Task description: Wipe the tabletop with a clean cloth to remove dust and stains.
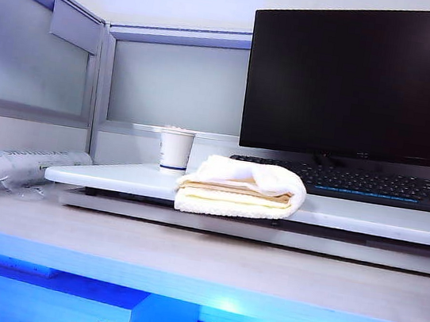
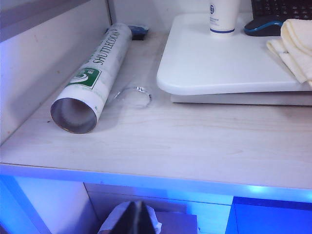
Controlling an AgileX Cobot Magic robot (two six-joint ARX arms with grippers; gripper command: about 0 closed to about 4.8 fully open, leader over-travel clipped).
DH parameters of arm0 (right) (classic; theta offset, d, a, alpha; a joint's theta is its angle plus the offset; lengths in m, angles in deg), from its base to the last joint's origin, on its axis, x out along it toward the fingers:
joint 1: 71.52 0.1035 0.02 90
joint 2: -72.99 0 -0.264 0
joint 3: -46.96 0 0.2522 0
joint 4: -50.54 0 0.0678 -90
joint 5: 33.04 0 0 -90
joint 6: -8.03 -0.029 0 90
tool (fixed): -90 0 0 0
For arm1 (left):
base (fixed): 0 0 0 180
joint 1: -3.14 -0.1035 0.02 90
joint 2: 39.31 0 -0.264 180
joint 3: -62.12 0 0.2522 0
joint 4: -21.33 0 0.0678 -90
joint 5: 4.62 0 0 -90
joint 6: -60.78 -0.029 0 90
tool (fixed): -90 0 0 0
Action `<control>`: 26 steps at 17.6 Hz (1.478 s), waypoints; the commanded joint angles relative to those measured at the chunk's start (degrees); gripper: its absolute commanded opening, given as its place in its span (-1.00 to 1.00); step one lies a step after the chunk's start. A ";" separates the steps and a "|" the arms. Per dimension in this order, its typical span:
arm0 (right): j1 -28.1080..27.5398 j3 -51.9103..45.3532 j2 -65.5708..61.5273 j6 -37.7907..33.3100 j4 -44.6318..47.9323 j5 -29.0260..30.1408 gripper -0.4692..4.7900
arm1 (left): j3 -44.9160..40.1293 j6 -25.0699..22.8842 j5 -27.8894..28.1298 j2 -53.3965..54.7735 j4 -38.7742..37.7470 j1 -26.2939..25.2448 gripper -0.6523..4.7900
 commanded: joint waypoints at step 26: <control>0.15 0.35 0.04 -17.73 11.32 16.35 -0.09 | 0.07 8.15 -37.40 0.04 16.13 -0.04 -0.78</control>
